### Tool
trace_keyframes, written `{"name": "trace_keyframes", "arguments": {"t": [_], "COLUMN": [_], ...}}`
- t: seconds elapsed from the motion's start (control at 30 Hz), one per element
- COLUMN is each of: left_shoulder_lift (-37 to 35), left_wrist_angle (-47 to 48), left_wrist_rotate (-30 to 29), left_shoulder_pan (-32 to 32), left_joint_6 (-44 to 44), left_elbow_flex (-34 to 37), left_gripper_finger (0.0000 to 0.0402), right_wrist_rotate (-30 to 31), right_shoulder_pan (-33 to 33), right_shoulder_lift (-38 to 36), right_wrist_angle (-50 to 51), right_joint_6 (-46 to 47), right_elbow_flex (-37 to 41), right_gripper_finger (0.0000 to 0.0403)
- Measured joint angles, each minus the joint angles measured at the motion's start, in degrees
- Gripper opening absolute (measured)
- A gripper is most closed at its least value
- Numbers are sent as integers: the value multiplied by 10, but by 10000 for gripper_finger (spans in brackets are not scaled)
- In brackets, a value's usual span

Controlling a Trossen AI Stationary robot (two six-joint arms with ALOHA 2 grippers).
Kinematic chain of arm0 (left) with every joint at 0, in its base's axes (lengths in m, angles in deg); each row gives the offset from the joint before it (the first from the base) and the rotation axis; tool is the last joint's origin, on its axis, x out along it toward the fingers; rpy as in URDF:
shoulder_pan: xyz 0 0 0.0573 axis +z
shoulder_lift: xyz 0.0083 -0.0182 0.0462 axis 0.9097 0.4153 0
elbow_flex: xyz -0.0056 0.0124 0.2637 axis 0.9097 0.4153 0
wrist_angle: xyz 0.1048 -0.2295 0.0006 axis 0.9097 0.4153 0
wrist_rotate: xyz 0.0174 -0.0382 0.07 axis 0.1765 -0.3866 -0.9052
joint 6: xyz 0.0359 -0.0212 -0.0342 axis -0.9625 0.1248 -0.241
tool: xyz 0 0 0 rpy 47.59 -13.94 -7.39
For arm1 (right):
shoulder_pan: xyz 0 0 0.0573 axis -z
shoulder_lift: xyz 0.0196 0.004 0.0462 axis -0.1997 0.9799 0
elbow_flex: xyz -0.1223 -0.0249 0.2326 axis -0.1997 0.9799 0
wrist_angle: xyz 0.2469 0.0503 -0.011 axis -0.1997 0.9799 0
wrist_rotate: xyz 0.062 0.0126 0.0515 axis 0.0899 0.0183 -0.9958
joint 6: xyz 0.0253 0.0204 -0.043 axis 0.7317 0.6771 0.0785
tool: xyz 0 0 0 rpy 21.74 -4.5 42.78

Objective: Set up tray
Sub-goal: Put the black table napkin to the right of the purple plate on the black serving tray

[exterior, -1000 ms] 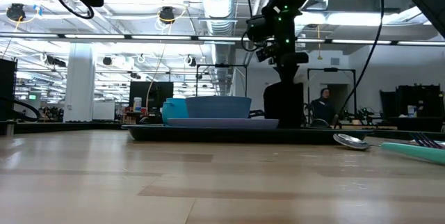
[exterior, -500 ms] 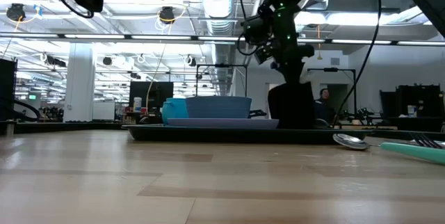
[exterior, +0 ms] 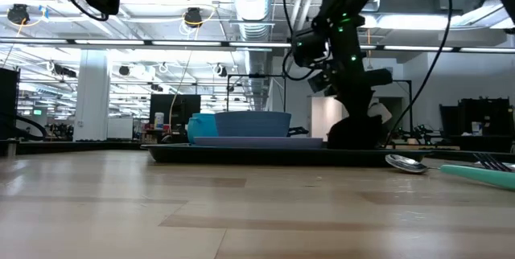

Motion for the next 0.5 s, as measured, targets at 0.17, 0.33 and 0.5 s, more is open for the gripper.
{"name": "trace_keyframes", "arguments": {"t": [0.17,0.33,0.5], "left_shoulder_lift": [0,0,0], "left_wrist_angle": [0,-1,-1], "left_wrist_rotate": [-3,-21,-25], "left_shoulder_pan": [0,0,0], "left_joint_6": [-1,-1,-11], "left_elbow_flex": [0,0,0], "left_gripper_finger": [180,180,180], "right_wrist_rotate": [1,0,0], "right_shoulder_pan": [-35,-67,-88], "right_shoulder_lift": [-33,-42,-39], "right_wrist_angle": [-44,-59,-70], "right_joint_6": [5,30,42], "right_elbow_flex": [52,69,69], "right_gripper_finger": [0,0,0]}}
